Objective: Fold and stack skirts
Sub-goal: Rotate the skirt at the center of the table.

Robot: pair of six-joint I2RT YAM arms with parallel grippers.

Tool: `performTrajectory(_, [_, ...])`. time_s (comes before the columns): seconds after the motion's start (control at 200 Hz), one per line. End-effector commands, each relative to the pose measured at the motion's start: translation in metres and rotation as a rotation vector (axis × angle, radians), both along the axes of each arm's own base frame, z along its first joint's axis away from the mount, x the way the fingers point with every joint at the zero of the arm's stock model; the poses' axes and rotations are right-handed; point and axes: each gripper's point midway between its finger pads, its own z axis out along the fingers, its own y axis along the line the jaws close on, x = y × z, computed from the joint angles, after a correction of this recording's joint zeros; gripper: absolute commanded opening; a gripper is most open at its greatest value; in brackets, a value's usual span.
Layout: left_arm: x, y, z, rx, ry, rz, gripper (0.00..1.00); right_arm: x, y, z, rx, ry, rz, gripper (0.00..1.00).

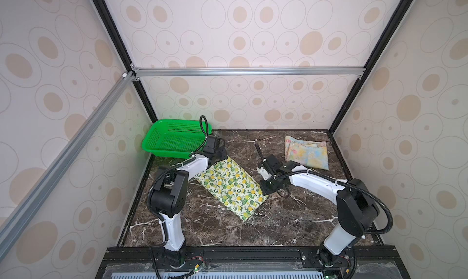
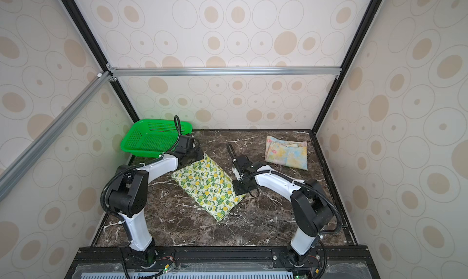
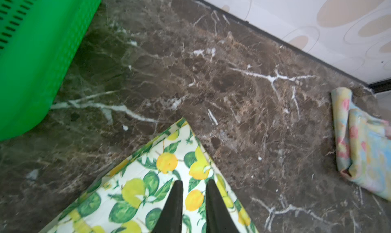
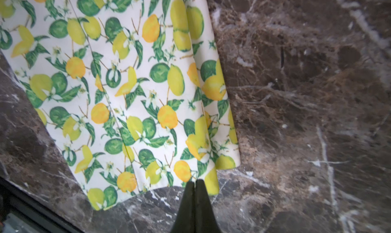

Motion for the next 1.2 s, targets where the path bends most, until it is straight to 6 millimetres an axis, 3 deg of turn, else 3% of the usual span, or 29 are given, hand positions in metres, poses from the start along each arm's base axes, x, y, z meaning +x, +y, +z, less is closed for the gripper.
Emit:
performTrajectory(0.0, [-0.021,-0.004,-0.015,-0.019,0.041,-0.012,0.15,0.001,0.007,-0.018,0.021,0.041,0.006,0.00])
performTrajectory(0.14, [-0.045,-0.001,-0.032,0.010,0.094,-0.015,0.11,0.002,0.010,-0.038,0.015,0.079,0.001,0.00])
performTrajectory(0.305, [-0.066,0.007,-0.040,0.026,0.122,-0.017,0.10,0.006,-0.001,-0.056,-0.048,0.088,-0.026,0.00])
performTrajectory(0.63, [-0.112,0.023,-0.062,0.053,0.201,-0.009,0.10,0.025,-0.023,-0.063,-0.116,0.062,-0.057,0.00])
performTrajectory(0.95, [-0.151,0.012,-0.077,0.039,0.253,-0.028,0.08,0.037,-0.035,-0.047,-0.151,0.007,-0.054,0.00])
performTrajectory(1.065, [-0.165,0.006,-0.078,0.025,0.265,-0.033,0.08,0.029,-0.034,-0.026,-0.137,-0.011,-0.054,0.00])
performTrajectory(1.195, [-0.185,-0.005,-0.078,0.002,0.287,-0.044,0.08,0.006,-0.024,-0.004,-0.105,-0.018,-0.026,0.00])
